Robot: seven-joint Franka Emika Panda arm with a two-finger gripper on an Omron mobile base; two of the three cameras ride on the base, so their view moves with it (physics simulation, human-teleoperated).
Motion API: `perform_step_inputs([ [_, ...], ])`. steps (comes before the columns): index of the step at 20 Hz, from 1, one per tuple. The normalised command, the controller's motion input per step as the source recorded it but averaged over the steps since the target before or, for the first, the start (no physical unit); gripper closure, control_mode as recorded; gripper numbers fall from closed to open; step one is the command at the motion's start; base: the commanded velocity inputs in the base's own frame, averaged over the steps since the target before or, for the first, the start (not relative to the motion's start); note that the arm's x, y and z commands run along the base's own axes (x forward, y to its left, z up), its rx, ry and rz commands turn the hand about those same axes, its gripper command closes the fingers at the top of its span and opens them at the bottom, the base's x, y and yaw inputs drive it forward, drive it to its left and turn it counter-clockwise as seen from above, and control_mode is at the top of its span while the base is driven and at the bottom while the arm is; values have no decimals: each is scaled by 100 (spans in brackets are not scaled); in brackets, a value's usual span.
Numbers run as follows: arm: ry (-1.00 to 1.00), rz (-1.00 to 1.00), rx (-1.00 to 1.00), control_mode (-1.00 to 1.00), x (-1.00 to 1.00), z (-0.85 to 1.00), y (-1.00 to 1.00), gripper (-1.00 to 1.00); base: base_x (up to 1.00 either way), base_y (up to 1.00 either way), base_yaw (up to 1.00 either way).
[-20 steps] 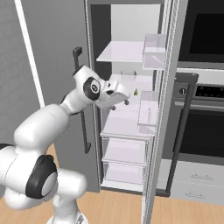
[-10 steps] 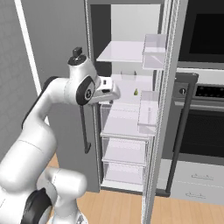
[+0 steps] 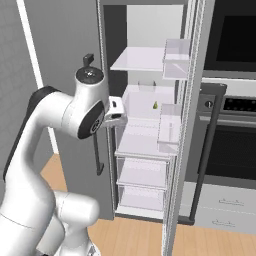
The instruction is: Grab a lemon wedge from the fridge and one ice cube from the ice bowl, and put them in the glass of lemonade.
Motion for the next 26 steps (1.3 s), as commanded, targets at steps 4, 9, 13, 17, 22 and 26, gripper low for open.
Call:
perform_step_inputs([
  [4, 0, 16, 2, -100, -100, 10, 21, -100, 0, 0, 0],
  [9, 4, -6, -2, -100, -100, 81, 10, -100, 0, 0, 0],
  [13, 4, -14, 0, -100, -100, 55, 1, -100, 0, 0, 0],
  [17, 2, -19, 0, -100, -88, 60, 39, -100, 0, 0, 0],
  [22, 0, -36, 0, -100, 26, -14, 72, -100, 0, 0, 0],
  [26, 0, -23, 0, -100, 3, -15, 13, -100, 0, 0, 0],
])
